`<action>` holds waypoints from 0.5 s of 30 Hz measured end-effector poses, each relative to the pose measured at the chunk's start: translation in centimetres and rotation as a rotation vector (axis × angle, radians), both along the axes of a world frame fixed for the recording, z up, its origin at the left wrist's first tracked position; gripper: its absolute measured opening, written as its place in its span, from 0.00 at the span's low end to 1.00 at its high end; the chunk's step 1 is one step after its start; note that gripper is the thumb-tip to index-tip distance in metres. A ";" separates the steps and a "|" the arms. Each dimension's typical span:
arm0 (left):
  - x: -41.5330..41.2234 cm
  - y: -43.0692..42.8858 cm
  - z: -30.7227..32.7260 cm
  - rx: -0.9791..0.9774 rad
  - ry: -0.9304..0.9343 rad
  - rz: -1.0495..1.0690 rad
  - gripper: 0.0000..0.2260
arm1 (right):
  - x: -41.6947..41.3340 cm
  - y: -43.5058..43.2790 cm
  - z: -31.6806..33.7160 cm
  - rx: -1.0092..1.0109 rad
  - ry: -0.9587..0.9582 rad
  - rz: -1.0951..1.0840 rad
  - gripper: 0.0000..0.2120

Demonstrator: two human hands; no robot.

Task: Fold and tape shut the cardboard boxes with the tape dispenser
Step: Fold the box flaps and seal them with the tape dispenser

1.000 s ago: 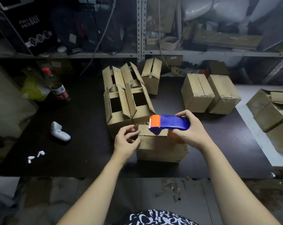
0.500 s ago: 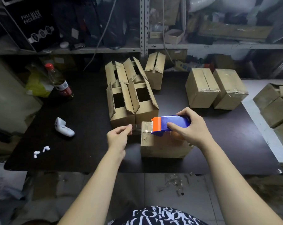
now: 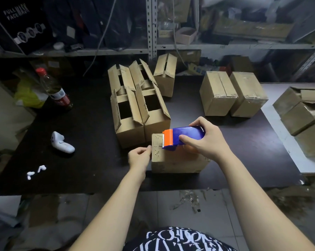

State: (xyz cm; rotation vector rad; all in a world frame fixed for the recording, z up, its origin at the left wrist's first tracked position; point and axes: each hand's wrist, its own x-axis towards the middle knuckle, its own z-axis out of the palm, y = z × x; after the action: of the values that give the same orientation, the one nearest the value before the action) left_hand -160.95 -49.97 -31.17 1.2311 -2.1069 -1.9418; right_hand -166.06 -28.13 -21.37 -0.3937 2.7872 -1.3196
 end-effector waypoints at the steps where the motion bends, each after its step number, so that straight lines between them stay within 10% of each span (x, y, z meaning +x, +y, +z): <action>1: -0.2 0.1 0.0 -0.069 -0.038 -0.076 0.11 | 0.0 0.0 0.0 0.002 0.002 -0.003 0.23; 5: -0.5 -1.6 0.9 -0.345 -0.227 -0.157 0.20 | 0.0 0.4 0.1 -0.006 0.016 -0.019 0.23; 8: -0.6 -0.6 2.6 -0.231 -0.028 -0.028 0.09 | 0.1 0.5 0.1 0.001 0.039 -0.024 0.23; 15: -2.5 4.7 3.9 -0.231 0.051 -0.182 0.20 | 0.3 1.8 0.7 0.131 0.118 -0.076 0.22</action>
State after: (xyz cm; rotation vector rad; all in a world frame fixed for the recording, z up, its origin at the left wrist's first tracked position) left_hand -163.50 -45.28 -27.23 0.9685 -2.4087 -1.7062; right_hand -165.78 -26.36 -20.67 -0.3751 2.9931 -1.1541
